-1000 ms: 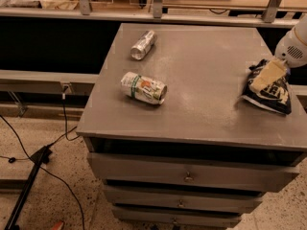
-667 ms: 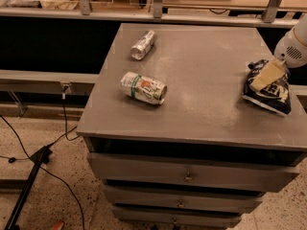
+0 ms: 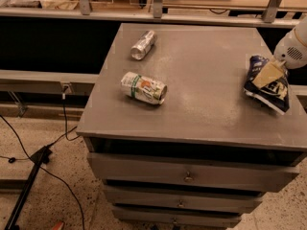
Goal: Move blue chip bag near redbull can
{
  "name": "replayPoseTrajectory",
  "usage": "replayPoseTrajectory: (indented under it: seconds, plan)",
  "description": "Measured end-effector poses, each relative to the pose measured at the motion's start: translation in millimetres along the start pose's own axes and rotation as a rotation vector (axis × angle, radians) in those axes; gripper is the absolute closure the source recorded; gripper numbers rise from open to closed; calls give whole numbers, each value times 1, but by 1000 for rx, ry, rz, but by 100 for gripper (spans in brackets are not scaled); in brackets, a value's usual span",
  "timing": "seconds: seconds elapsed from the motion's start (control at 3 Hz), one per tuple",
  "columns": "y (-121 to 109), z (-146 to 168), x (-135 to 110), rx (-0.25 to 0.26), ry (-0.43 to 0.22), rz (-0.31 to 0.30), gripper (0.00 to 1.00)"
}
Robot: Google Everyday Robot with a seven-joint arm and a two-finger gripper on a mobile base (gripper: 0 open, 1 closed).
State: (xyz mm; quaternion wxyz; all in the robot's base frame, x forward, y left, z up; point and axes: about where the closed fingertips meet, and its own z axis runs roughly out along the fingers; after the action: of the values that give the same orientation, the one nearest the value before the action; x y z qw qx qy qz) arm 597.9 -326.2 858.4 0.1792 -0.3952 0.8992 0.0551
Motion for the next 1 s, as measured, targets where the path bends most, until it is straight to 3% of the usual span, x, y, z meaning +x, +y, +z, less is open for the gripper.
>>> replayPoseTrajectory:
  seconds: [0.33, 0.67, 1.0]
  plan:
    - [2, -6, -18, -54, -91, -36, 100]
    - [6, -31, -71, -80, -234, -103, 100]
    - [11, -52, -103, -68, -303, -148, 100]
